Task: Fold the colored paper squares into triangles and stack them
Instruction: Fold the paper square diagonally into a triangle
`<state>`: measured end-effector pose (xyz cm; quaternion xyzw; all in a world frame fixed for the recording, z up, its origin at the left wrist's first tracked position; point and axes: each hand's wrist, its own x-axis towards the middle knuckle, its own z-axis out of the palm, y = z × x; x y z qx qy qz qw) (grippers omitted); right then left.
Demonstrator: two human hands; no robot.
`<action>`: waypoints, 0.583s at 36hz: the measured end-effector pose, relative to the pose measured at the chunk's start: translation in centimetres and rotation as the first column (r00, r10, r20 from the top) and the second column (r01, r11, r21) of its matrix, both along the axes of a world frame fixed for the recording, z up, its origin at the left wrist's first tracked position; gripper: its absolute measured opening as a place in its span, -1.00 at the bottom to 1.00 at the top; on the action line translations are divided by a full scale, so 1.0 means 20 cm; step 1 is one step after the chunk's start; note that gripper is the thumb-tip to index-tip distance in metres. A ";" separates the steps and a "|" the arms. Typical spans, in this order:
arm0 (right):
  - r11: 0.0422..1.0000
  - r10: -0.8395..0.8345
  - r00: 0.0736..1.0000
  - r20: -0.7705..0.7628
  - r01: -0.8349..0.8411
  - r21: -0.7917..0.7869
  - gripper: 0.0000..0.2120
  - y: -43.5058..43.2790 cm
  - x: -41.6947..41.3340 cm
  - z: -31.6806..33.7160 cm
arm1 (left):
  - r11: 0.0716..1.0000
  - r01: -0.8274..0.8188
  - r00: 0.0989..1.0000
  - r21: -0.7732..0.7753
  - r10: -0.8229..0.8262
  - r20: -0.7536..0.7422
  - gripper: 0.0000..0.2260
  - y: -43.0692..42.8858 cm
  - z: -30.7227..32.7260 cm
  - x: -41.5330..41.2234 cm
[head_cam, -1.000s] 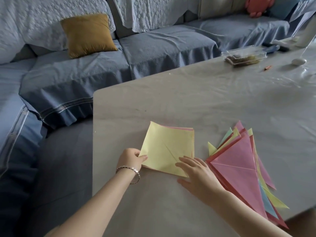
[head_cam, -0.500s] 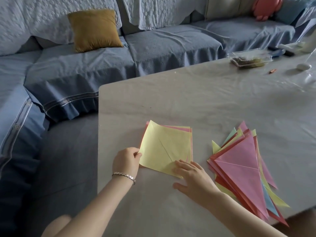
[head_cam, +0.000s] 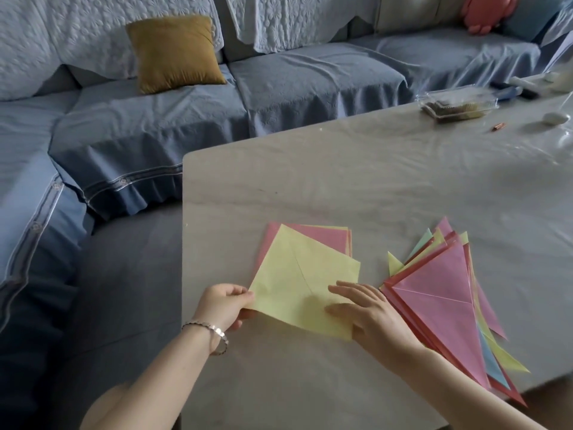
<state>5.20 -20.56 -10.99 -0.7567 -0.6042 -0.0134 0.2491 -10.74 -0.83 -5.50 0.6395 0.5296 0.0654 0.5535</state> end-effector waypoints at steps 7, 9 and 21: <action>0.991 0.129 0.991 -0.023 -0.130 -0.025 -0.85 -0.07 0.02 -0.06 | 0.945 0.270 0.945 0.186 -0.222 -0.241 -0.91 -0.01 -0.05 0.00; 0.991 0.129 0.991 -0.034 -0.131 -0.036 -0.85 -0.08 0.02 -0.07 | 0.941 0.257 0.953 0.222 -0.208 -0.220 -0.93 -0.01 -0.05 0.04; 0.986 0.141 0.979 -0.148 -0.152 -0.062 -0.60 -0.11 -0.02 -0.03 | 0.882 0.143 0.988 0.449 -0.150 -0.020 -0.92 -0.10 0.00 0.30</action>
